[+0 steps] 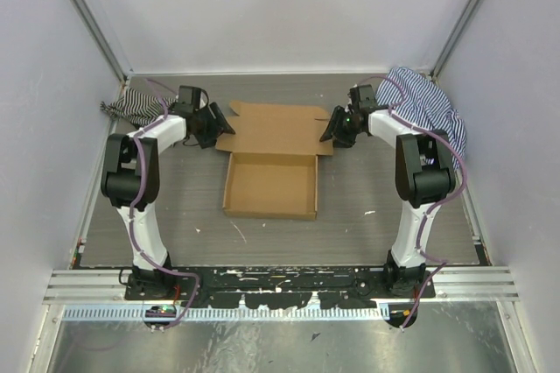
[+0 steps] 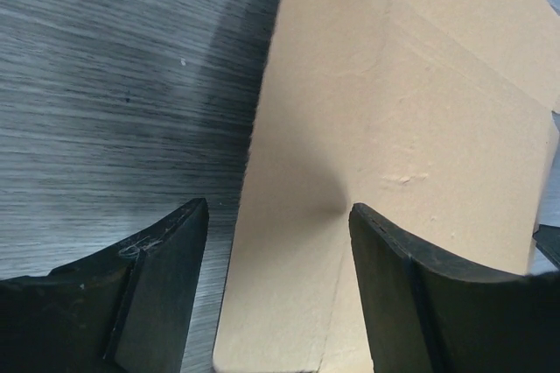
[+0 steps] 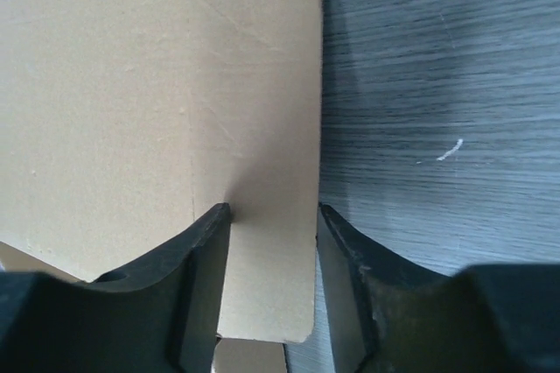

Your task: Fold the paper box

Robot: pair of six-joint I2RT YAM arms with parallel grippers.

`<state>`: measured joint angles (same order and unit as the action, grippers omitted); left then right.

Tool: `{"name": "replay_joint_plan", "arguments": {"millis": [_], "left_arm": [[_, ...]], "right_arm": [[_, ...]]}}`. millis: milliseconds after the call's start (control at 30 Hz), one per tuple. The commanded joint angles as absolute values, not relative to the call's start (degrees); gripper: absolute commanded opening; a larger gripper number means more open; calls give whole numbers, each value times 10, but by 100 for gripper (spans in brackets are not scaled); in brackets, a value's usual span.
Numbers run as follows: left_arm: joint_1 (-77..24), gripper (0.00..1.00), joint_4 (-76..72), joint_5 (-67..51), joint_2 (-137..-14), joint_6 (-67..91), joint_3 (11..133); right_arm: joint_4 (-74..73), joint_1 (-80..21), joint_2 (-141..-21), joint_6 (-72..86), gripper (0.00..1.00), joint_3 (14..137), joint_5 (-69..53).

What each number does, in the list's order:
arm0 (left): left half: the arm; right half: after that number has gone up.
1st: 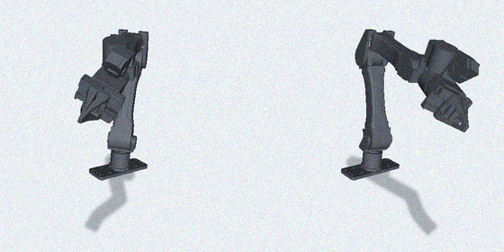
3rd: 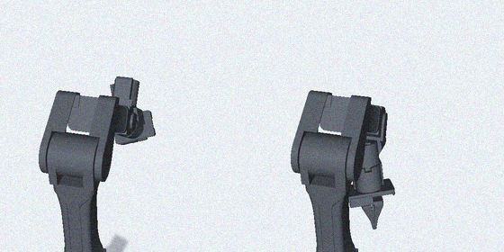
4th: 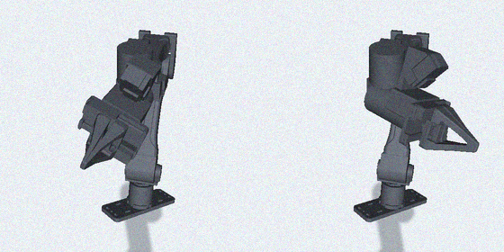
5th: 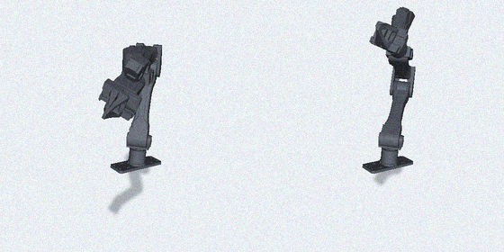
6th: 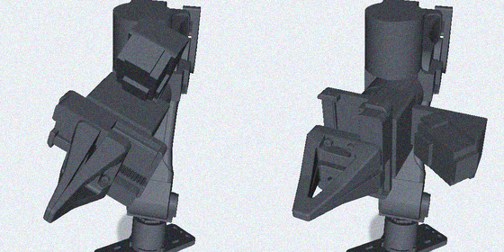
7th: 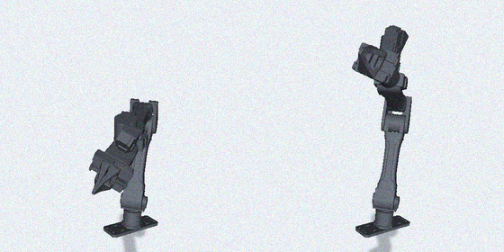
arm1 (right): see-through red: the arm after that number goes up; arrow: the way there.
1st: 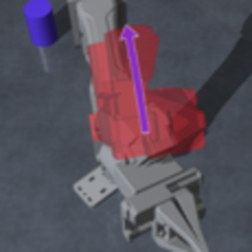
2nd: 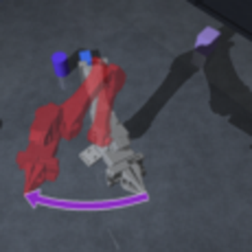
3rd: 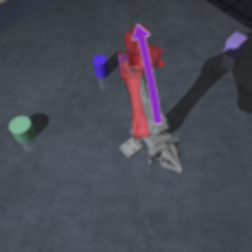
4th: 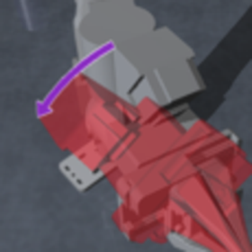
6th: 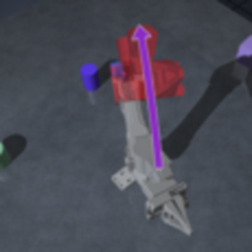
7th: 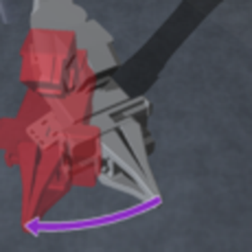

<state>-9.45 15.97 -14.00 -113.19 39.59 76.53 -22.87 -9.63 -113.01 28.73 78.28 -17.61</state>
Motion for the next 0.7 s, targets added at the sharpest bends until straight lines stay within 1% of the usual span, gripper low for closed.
{"name": "replay_joint_plan", "arguments": {"millis": [0,33,167,233,300,367,533,667], "left_arm": [[-92,71,153,-143,-1139,391,775],[-92,70,153,-145,-1139,393,776],[-93,69,153,-149,-1135,396,775],[-94,67,153,-146,-1129,395,771],[-96,62,154,-141,-1118,391,767],[-100,58,156,-130,-1102,384,761],[-120,56,176,-97,-1074,361,764],[-144,56,186,-54,-1050,339,761]], "right_arm": [[-203,-95,-1130,289,44,804,-207],[-203,-95,-1130,289,39,804,-208],[-211,-95,-1127,284,25,809,-213],[-213,-96,-1125,283,20,809,-217],[-214,-95,-1120,281,16,809,-222],[-216,-96,-1111,280,14,808,-222],[-226,-105,-1091,270,12,819,-222],[-256,-126,-1081,249,11,841,-183]]}}
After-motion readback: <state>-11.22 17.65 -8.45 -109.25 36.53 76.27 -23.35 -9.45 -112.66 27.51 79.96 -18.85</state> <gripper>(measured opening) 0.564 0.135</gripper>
